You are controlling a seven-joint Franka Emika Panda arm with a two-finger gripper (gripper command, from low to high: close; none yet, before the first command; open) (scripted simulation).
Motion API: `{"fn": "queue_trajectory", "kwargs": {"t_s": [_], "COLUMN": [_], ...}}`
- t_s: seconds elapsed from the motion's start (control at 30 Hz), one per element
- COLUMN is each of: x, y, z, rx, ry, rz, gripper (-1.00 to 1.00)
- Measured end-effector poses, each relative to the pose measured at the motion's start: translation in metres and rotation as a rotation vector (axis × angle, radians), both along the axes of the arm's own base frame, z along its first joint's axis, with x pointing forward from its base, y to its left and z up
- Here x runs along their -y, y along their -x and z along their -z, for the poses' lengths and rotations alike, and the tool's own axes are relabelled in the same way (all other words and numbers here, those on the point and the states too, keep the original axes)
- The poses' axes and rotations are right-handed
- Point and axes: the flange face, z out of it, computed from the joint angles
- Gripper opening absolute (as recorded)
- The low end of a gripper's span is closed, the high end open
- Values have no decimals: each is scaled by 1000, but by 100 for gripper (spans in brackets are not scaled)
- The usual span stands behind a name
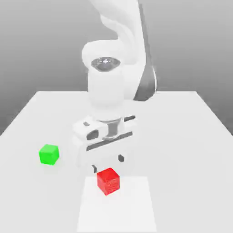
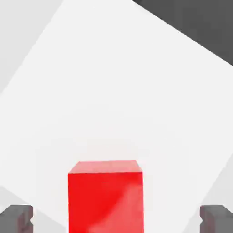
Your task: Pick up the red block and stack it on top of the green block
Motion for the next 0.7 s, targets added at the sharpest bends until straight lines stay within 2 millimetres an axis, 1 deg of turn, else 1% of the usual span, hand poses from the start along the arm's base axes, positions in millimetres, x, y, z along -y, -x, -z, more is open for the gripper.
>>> {"fn": "queue_trajectory", "kwargs": {"t_s": [0.1, 0.13, 0.3, 0.33, 0.37, 0.43, 0.6, 0.7], "x": [1, 1, 1, 1, 1, 1, 2, 29], "y": [2, 3, 3, 4, 3, 2, 3, 10], "z": [27, 34, 34, 37, 35, 21, -20, -33], "rx": [-4, -4, -6, -6, -6, -5, -5, -6], "ry": [1, 1, 1, 1, 1, 1, 0, 1], "rz": [1, 2, 2, 2, 2, 1, 4, -21], "gripper": [0, -100, -100, -100, -100, -100, -100, -100]}}
